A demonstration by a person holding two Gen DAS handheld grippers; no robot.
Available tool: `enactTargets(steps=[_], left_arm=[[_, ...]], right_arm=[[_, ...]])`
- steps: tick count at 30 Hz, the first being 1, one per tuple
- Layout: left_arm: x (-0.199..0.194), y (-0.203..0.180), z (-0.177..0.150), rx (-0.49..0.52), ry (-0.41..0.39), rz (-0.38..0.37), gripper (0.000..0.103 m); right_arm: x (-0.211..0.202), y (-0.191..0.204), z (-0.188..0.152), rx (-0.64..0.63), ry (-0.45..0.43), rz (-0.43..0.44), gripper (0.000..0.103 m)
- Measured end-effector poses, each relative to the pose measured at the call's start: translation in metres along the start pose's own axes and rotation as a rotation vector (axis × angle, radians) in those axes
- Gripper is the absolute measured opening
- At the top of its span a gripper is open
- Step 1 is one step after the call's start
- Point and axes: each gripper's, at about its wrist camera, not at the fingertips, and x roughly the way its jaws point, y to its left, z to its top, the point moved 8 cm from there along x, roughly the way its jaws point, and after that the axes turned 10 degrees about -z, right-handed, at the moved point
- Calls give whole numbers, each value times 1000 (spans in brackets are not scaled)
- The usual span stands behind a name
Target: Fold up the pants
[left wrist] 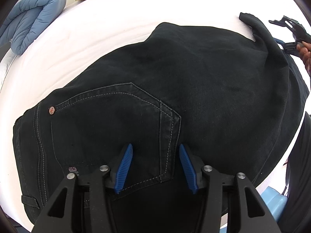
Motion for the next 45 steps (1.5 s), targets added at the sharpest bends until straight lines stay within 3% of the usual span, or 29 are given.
enactTargets(steps=[3,8,11,16,24,27,28,29,31,32,36,41,43,45], left_arm=[[-1,1,0,-1,-5,-2,53],[-3,5,-3,4,-7,-8,53],[-4,6,-4,1,-11,-10,53],[-4,8,-5,4,-13,-16,53],[-3,9,-6,7,-19,-13,54],[-2,9,-7,7,-22,-14,54],[-3,9,-7,7,-23,-14,54],[-2,9,-7,8,-23,-14,55],[-2,9,-6,10,-23,-14,55],[-1,9,-6,11,-23,-15,55],[-2,8,-7,11,-26,-15,55],[-1,4,-6,7,-25,-9,55],[0,3,-5,8,-23,-7,55],[0,3,-5,8,-21,-6,55]], right_arm=[[28,1,5,16,17,-22,56],[56,-7,12,89,62,36,18],[58,-11,11,58,20,2,9],[-4,14,12,-4,-100,-21,8],[-124,66,-5,-75,-37,-166,14],[-160,56,-8,-89,-173,-287,16],[-177,47,-8,-53,-230,-293,16],[-193,37,-10,1,-271,-242,16],[-215,16,-18,96,-313,-145,16],[-220,7,-23,106,-318,-153,16],[-215,-35,-58,124,-250,-127,16],[-169,-72,-111,227,-96,-43,16],[-148,-79,-124,260,-77,-8,16],[-134,-89,-128,274,-82,-33,16]])
